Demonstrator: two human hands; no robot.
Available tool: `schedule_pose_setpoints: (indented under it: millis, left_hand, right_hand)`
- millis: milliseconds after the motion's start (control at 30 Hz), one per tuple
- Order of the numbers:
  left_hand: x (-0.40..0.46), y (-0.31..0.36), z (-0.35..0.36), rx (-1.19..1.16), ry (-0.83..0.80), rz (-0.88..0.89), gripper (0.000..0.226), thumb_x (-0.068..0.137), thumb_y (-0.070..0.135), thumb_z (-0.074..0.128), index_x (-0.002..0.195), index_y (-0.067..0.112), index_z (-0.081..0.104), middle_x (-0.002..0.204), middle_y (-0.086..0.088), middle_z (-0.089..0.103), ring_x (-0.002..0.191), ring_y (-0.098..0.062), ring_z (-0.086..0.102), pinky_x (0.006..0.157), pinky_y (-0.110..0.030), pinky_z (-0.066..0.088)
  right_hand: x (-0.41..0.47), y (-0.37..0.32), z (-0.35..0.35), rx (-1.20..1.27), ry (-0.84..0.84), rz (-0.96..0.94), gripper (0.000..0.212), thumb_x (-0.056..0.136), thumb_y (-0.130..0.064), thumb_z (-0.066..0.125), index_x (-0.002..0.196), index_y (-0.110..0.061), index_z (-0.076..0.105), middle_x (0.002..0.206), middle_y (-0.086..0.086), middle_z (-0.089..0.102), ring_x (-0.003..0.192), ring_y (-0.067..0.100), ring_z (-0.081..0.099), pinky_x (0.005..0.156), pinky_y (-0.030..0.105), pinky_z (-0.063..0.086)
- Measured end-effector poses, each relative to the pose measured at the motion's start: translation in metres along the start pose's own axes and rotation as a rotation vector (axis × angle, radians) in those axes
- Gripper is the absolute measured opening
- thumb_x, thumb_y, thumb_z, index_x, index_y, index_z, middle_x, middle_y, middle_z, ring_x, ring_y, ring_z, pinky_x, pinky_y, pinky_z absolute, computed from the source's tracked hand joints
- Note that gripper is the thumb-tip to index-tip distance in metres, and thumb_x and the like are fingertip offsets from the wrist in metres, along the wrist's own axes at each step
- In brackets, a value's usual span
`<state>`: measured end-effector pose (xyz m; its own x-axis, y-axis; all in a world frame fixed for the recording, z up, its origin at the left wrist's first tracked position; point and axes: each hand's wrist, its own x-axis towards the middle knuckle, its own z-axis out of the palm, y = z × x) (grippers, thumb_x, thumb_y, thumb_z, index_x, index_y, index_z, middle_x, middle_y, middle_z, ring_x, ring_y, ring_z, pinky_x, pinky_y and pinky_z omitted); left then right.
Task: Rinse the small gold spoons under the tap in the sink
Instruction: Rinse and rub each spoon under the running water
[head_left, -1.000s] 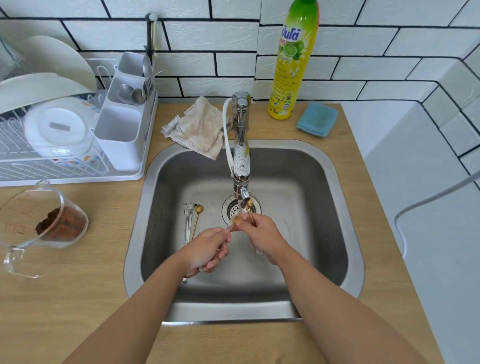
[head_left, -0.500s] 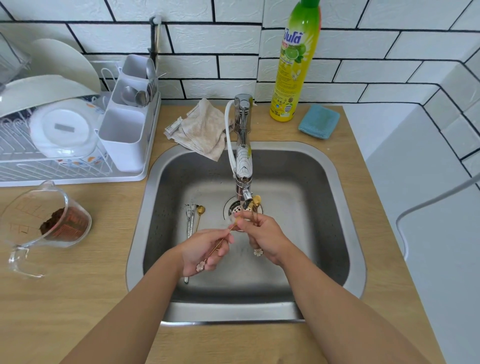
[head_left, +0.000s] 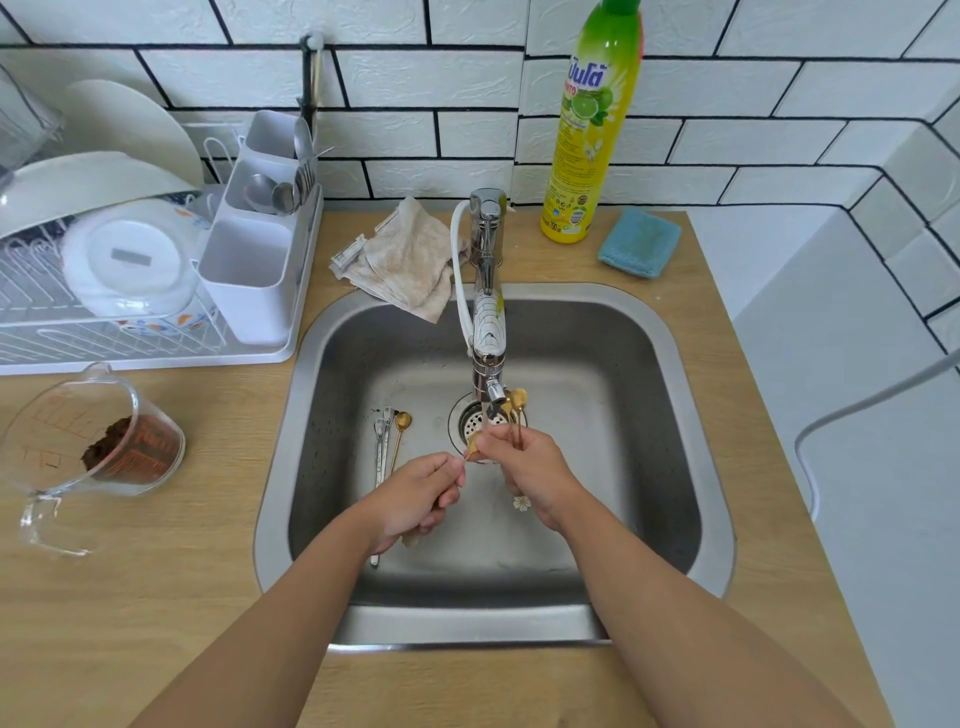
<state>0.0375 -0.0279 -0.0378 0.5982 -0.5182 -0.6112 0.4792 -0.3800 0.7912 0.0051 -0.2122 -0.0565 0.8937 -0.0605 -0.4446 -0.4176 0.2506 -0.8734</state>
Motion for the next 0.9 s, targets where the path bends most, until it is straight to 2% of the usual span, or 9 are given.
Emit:
schedule_pose_setpoints:
  millis: [133, 267, 333, 400, 500, 567, 633, 800, 900]
  left_hand:
    - [0.000, 0.003, 0.000, -0.191, -0.021, -0.062, 0.031, 0.106, 0.041, 0.042, 0.083, 0.019, 0.049, 0.058, 0.007, 0.034, 0.040, -0.007, 0.020, 0.038, -0.018, 0.019]
    - [-0.002, 0.007, -0.004, -0.369, -0.086, -0.159, 0.032, 0.103, 0.040, 0.048, 0.078, 0.020, 0.049, 0.058, 0.006, 0.026, 0.038, -0.006, 0.015, 0.036, -0.017, 0.013]
    - [-0.004, 0.008, -0.006, -0.377, -0.135, -0.196, 0.033, 0.102, 0.042, 0.049, 0.077, 0.020, 0.049, 0.060, 0.005, 0.024, 0.039, -0.006, 0.015, 0.036, -0.018, 0.011]
    - [-0.006, 0.008, -0.005, -0.309, -0.170, -0.211, 0.033, 0.102, 0.044, 0.049, 0.080, 0.019, 0.052, 0.060, 0.004, 0.028, 0.040, -0.008, 0.017, 0.037, -0.019, 0.013]
    - [-0.007, 0.005, 0.000, -0.177, -0.136, -0.168, 0.032, 0.105, 0.042, 0.045, 0.091, 0.013, 0.052, 0.062, 0.001, 0.042, 0.042, -0.010, 0.025, 0.038, -0.020, 0.023]
    - [-0.006, 0.005, 0.004, -0.140, -0.104, -0.110, 0.029, 0.106, 0.035, 0.043, 0.095, 0.010, 0.051, 0.066, 0.000, 0.047, 0.042, -0.009, 0.029, 0.037, -0.019, 0.026]
    - [-0.003, 0.004, 0.005, -0.132, -0.068, -0.072, 0.027, 0.107, 0.031, 0.042, 0.100, 0.007, 0.053, 0.068, -0.001, 0.049, 0.041, -0.009, 0.030, 0.037, -0.018, 0.025]
    - [-0.002, 0.002, 0.003, -0.087, -0.057, -0.055, 0.028, 0.108, 0.030, 0.040, 0.097, 0.009, 0.055, 0.067, -0.001, 0.051, 0.041, -0.010, 0.030, 0.040, -0.020, 0.021]
    - [0.000, 0.000, 0.004, -0.082, -0.062, -0.044, 0.029, 0.108, 0.030, 0.040, 0.097, 0.008, 0.057, 0.067, -0.002, 0.052, 0.040, -0.011, 0.033, 0.039, -0.020, 0.026]
  right_hand:
    - [0.004, 0.006, -0.003, 0.064, -0.081, 0.049, 0.018, 0.099, -0.019, 0.069, 0.107, -0.031, 0.079, 0.096, 0.002, 0.079, 0.043, 0.005, 0.029, 0.042, 0.019, 0.027]
    - [0.008, 0.010, -0.003, 0.094, -0.126, 0.050, 0.027, 0.098, -0.013, 0.069, 0.109, -0.035, 0.080, 0.098, 0.013, 0.063, 0.045, 0.005, 0.027, 0.042, 0.019, 0.027]
    - [0.008, 0.011, -0.004, 0.101, -0.117, 0.054, 0.023, 0.097, -0.011, 0.071, 0.106, -0.030, 0.080, 0.092, 0.006, 0.071, 0.044, 0.005, 0.029, 0.042, 0.019, 0.028]
    - [0.006, 0.011, -0.004, 0.080, -0.077, 0.053, 0.011, 0.092, -0.012, 0.077, 0.092, -0.023, 0.079, 0.083, 0.000, 0.072, 0.043, 0.006, 0.032, 0.042, 0.019, 0.030]
    - [0.006, 0.010, -0.002, -0.037, 0.032, -0.004, 0.011, 0.092, -0.017, 0.078, 0.084, -0.016, 0.071, 0.068, -0.006, 0.072, 0.046, 0.000, 0.054, 0.047, 0.013, 0.042]
    - [0.007, 0.010, -0.001, -0.112, 0.091, -0.036, 0.015, 0.098, -0.021, 0.070, 0.085, -0.016, 0.073, 0.075, -0.005, 0.079, 0.066, -0.002, 0.072, 0.060, 0.005, 0.047]
    - [0.007, 0.010, -0.001, -0.138, 0.104, -0.050, 0.020, 0.101, -0.018, 0.066, 0.084, -0.018, 0.075, 0.080, -0.007, 0.081, 0.081, 0.000, 0.075, 0.067, 0.005, 0.048]
    - [0.007, 0.012, -0.002, -0.159, 0.068, -0.049, 0.003, 0.093, -0.019, 0.074, 0.094, -0.020, 0.076, 0.085, -0.007, 0.080, 0.090, 0.004, 0.075, 0.080, 0.012, 0.051]
    - [0.008, 0.012, -0.002, -0.157, 0.072, -0.058, 0.007, 0.096, -0.026, 0.072, 0.091, -0.023, 0.075, 0.087, -0.006, 0.081, 0.089, 0.003, 0.075, 0.081, 0.013, 0.049]
